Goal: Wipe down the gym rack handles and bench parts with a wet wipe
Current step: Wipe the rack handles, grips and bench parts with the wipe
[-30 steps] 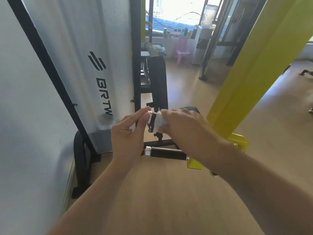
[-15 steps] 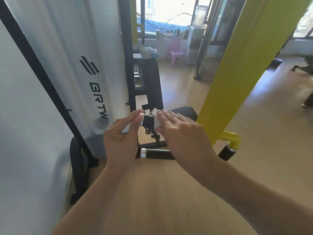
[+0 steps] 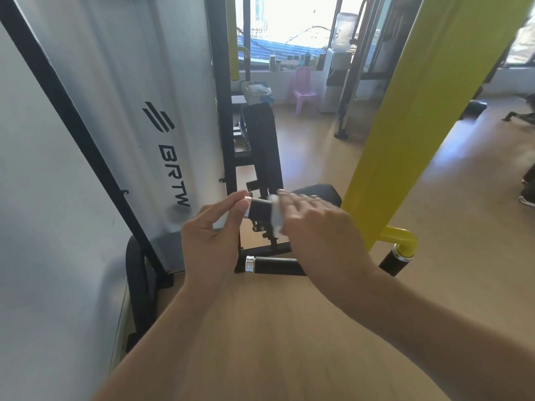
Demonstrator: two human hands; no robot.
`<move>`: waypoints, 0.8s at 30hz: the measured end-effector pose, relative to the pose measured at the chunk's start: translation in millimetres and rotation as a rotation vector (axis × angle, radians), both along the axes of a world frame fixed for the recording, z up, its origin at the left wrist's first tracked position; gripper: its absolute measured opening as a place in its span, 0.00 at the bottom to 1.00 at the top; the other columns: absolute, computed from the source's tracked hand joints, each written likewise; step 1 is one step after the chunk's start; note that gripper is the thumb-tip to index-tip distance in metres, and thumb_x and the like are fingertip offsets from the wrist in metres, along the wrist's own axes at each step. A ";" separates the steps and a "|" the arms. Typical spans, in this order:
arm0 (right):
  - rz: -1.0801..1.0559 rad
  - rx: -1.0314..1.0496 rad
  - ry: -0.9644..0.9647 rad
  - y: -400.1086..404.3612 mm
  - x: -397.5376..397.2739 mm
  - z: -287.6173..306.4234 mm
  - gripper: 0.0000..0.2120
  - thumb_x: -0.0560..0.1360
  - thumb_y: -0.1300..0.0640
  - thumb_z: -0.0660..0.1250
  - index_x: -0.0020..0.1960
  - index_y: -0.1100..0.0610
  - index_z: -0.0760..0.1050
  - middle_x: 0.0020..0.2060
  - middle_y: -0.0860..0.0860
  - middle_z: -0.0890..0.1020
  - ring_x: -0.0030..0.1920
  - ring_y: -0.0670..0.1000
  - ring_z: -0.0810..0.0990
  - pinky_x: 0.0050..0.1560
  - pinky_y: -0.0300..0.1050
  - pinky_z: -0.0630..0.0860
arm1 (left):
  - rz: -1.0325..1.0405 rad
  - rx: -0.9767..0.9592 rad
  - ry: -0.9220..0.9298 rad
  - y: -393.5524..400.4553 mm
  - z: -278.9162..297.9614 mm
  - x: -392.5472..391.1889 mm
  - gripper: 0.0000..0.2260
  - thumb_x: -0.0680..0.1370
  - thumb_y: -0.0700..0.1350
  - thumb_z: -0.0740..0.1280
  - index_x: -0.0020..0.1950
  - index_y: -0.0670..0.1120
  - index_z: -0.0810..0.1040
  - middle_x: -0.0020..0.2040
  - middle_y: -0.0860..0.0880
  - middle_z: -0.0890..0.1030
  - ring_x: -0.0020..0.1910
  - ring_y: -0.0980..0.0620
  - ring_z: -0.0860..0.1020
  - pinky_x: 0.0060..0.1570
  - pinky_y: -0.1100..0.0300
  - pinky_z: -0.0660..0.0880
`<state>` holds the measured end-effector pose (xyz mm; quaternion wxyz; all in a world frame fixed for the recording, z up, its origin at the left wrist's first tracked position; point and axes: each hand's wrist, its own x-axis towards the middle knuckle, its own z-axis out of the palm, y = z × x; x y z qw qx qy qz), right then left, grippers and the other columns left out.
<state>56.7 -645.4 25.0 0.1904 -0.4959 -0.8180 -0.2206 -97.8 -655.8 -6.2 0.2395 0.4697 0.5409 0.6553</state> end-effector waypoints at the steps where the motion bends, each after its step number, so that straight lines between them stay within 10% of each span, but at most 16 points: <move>1: -0.095 -0.015 -0.067 -3.9 5.7 3.6 0.14 0.72 0.62 0.71 0.56 0.66 0.82 0.44 0.61 0.87 0.44 0.59 0.87 0.50 0.53 0.82 | 0.001 -0.004 0.008 -0.9 1.0 1.2 0.07 0.76 0.51 0.71 0.52 0.63 0.82 0.49 0.56 0.86 0.46 0.60 0.82 0.44 0.76 0.73; 6: -0.123 0.026 -0.188 -6.5 12.1 7.5 0.12 0.76 0.62 0.65 0.55 0.67 0.81 0.41 0.60 0.87 0.42 0.59 0.87 0.56 0.55 0.80 | -0.017 0.000 0.011 -5.2 1.7 3.4 0.07 0.75 0.56 0.69 0.52 0.65 0.81 0.48 0.56 0.86 0.35 0.55 0.78 0.33 0.71 0.73; 12: 0.114 0.053 0.018 6.1 -20.3 0.1 0.15 0.78 0.57 0.68 0.63 0.61 0.80 0.55 0.57 0.86 0.57 0.56 0.84 0.62 0.54 0.78 | -0.026 0.010 0.067 0.7 -2.9 -6.9 0.08 0.77 0.51 0.71 0.55 0.60 0.84 0.50 0.55 0.86 0.47 0.56 0.84 0.43 0.73 0.75; 17: -0.073 0.100 -0.085 1.7 11.1 17.6 0.22 0.74 0.63 0.47 0.37 0.64 0.80 0.27 0.60 0.81 0.28 0.59 0.81 0.58 0.64 0.77 | -0.008 -0.014 0.098 2.4 -2.0 -3.0 0.08 0.75 0.57 0.68 0.53 0.67 0.80 0.45 0.55 0.86 0.30 0.52 0.76 0.30 0.65 0.71; 21: -0.010 0.041 -0.086 6.6 13.1 18.7 0.06 0.72 0.60 0.71 0.37 0.59 0.80 0.27 0.55 0.82 0.28 0.56 0.82 0.52 0.56 0.81 | 0.009 -0.017 0.067 0.9 -1.6 2.7 0.07 0.74 0.57 0.68 0.51 0.68 0.80 0.46 0.56 0.86 0.32 0.53 0.77 0.34 0.65 0.73; 24: 0.078 -0.017 -0.004 6.2 -4.2 6.7 0.20 0.71 0.44 0.75 0.55 0.58 0.82 0.46 0.52 0.88 0.45 0.53 0.87 0.58 0.51 0.79 | 0.004 -0.030 0.024 1.8 -5.1 1.6 0.07 0.76 0.53 0.71 0.52 0.63 0.84 0.49 0.57 0.86 0.46 0.56 0.84 0.47 0.67 0.76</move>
